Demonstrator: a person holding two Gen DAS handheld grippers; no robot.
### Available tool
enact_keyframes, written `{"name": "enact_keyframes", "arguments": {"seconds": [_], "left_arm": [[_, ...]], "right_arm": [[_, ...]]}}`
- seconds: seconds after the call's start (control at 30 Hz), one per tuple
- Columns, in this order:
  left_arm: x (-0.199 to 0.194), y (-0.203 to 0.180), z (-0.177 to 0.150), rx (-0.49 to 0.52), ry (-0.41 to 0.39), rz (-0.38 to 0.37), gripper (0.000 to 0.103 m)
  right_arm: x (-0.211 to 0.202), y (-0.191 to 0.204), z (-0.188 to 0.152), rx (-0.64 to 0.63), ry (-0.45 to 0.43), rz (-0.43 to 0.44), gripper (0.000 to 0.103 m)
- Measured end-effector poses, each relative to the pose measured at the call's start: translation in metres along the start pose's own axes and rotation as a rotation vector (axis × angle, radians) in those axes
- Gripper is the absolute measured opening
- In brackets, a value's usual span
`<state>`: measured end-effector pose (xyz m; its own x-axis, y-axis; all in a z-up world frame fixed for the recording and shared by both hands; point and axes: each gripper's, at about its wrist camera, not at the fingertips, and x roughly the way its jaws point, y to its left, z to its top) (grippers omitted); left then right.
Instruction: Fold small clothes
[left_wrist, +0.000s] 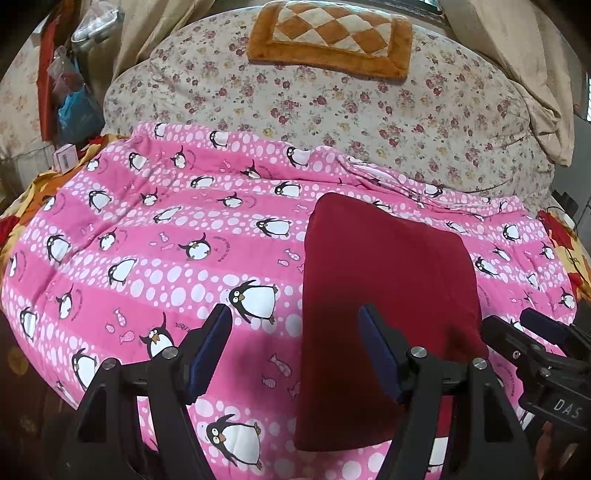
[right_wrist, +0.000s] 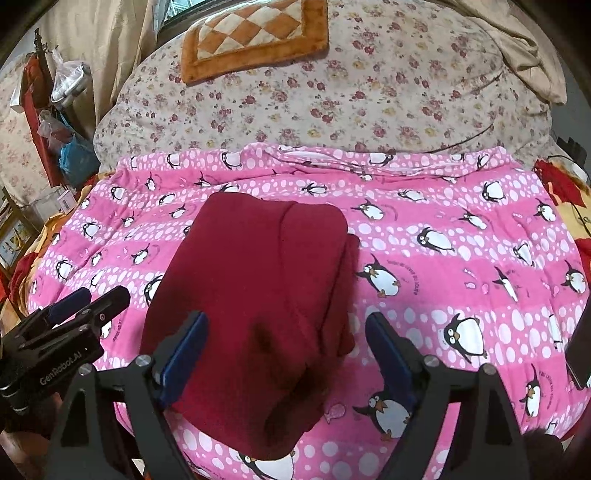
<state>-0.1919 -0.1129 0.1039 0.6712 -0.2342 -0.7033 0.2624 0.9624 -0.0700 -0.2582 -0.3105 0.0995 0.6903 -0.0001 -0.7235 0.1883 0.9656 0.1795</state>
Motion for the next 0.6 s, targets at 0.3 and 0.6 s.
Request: {"name": "enact_keyframes", "arguments": {"seconds": [0.3,0.6], "left_arm": [[0.009,0.002,0.003,-0.009,0.016,-0.004,0.051],[0.017,-0.002,0.006,-0.002,0.031,-0.010,0.051]], "right_arm": [[0.007,0.002,0.003,-0.004,0.002,-0.006,0.090],[0.014,0.002,0.007,-0.009,0.016,-0.011,0.090]]}}
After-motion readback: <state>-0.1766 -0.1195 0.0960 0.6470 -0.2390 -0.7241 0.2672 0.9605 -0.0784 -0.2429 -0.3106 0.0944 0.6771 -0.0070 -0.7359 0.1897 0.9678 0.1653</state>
